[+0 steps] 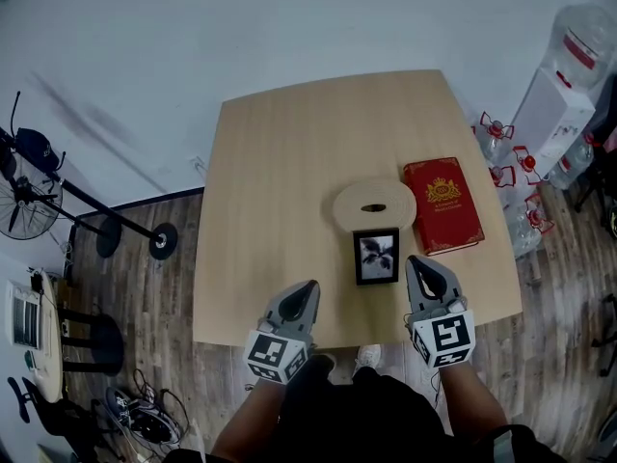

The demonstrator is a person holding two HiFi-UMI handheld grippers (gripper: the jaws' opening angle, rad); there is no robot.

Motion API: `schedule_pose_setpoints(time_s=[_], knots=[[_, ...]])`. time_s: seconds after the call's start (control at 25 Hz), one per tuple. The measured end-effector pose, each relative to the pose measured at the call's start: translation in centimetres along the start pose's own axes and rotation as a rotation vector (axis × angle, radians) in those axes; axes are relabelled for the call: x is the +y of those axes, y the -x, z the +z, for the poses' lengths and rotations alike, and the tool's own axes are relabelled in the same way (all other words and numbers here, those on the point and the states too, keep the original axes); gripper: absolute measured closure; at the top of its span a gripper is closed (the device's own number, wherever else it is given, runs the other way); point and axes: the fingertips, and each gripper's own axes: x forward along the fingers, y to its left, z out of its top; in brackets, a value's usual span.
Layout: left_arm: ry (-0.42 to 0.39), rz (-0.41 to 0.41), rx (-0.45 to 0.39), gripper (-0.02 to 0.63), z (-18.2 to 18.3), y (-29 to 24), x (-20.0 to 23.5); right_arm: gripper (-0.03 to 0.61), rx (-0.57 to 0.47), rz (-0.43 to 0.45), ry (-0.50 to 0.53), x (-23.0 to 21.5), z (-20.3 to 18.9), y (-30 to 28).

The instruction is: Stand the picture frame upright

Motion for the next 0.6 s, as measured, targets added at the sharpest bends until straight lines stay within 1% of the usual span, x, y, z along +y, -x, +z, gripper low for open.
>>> schedule_pose_setpoints(time_s=[0.28, 0.6], knots=[[-0.012, -0.014, 0.001, 0.614, -0.1, -0.4, -1.3, 0.569, 0.01, -0.004, 0.009, -0.3, -0.1, 0.3], [0.001, 0.0, 0.015, 0.614, -0.9, -0.2, -1.3, 0.569, 0.02, 0.0, 0.019, -0.4, -0.6, 0.2]])
